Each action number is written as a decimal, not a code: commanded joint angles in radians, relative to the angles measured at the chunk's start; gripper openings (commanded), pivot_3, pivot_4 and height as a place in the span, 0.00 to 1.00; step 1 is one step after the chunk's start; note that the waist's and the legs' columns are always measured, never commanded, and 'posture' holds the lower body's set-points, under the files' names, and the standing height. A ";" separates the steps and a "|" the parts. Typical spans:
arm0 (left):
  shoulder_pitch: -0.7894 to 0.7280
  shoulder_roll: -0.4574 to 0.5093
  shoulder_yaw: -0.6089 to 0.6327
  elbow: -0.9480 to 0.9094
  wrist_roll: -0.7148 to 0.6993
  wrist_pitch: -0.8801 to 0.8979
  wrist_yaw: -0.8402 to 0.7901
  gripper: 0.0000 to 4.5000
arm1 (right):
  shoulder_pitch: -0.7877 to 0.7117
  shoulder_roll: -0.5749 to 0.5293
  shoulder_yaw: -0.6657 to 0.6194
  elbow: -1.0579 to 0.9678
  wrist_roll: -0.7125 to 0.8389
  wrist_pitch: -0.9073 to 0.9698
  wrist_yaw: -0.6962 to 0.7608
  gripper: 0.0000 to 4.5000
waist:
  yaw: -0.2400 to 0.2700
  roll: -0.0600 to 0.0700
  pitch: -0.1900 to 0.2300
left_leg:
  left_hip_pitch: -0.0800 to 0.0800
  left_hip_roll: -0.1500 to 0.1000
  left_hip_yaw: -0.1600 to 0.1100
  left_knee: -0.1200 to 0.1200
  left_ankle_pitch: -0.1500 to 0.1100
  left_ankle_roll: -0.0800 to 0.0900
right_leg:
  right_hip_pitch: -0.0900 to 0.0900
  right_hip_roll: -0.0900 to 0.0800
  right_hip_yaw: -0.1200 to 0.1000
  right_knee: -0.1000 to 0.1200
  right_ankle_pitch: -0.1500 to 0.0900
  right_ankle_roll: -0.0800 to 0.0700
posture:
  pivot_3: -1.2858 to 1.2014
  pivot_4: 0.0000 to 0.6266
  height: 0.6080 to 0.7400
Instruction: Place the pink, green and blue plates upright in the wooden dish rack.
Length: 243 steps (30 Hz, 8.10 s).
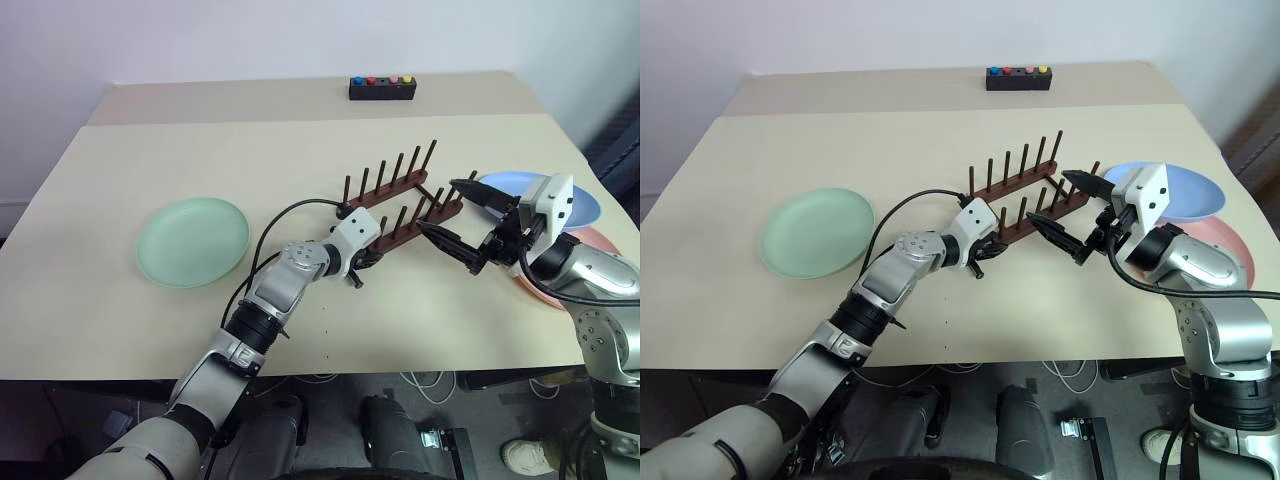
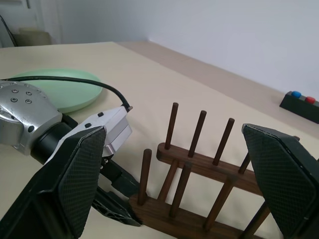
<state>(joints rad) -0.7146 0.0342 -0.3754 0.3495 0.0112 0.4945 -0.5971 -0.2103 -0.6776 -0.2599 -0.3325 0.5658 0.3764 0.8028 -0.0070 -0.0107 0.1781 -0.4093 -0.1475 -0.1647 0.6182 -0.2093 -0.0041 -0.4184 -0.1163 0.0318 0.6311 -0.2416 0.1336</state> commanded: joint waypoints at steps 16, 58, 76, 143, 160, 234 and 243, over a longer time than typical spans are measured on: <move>-0.100 0.219 0.035 0.085 -0.064 -0.260 -0.403 0.16 | 0.049 -0.036 -0.101 -0.050 0.092 0.013 0.047 1.00 | 0.002 0.000 0.000 | 0.000 0.000 0.000 0.000 0.000 0.000 | 0.000 0.000 0.000 0.000 0.000 0.000 | 0.52 0.24 1.00; 0.074 0.459 0.116 -0.478 -0.402 0.304 -0.622 0.01 | 0.246 -0.155 -0.001 -0.002 -0.058 0.026 0.088 0.02 | 0.011 0.001 -0.001 | 0.001 0.000 -0.001 0.004 -0.001 0.002 | 0.004 0.000 -0.002 -0.001 0.000 0.000 | 0.52 0.24 1.00; 0.073 0.164 -0.047 -0.180 -0.081 -0.024 -0.232 0.01 | 0.117 -0.072 0.152 0.300 -0.375 -0.171 -0.045 0.02 | 0.018 0.002 -0.001 | 0.002 0.000 0.000 0.005 -0.002 0.002 | 0.006 -0.001 -0.001 -0.001 0.000 0.000 | 0.52 0.24 1.00; -0.085 0.505 0.342 -0.283 -0.634 0.245 -0.772 0.99 | 0.318 -0.349 -0.160 0.102 -0.254 0.397 -0.063 1.00 | 0.013 0.003 -0.001 | 0.000 -0.001 -0.001 0.008 -0.002 0.003 | 0.005 -0.002 -0.003 -0.001 0.000 0.002 | 0.52 0.24 1.00; -0.083 0.507 0.333 -0.299 -0.621 0.207 -0.740 1.00 | 0.292 -0.383 -0.126 0.159 -0.269 0.460 -0.017 0.01 | 0.021 0.003 -0.001 | 0.000 -0.001 -0.001 0.008 -0.003 0.004 | 0.006 -0.001 -0.003 -0.001 0.000 0.002 | 0.52 0.24 1.00; -0.047 0.477 0.403 -0.348 -0.649 0.087 -0.621 1.00 | -0.658 -0.086 -0.114 0.890 0.198 0.503 0.256 0.40 | -0.007 0.004 0.001 | -0.002 -0.001 0.000 0.008 -0.004 0.005 | 0.002 -0.002 -0.003 -0.001 0.000 0.002 | 0.52 0.24 1.00; -0.044 0.475 0.400 -0.346 -0.647 0.083 -0.622 1.00 | -0.653 -0.085 -0.114 0.836 0.120 0.316 0.230 0.98 | -0.007 0.004 0.001 | -0.002 -0.001 0.000 0.008 -0.004 0.005 | 0.002 -0.002 -0.003 -0.001 0.000 0.002 | 0.52 0.24 1.00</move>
<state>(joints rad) -0.7522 0.4998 0.0157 0.0289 -0.6223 0.5829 -1.2173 -0.8578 -0.7603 -0.3582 0.5521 0.7012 0.7596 1.0348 -0.0143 -0.0065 0.1788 -0.4118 -0.1484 -0.1649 0.6258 -0.2132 0.0011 -0.4164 -0.1179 0.0290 0.6302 -0.2420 0.1359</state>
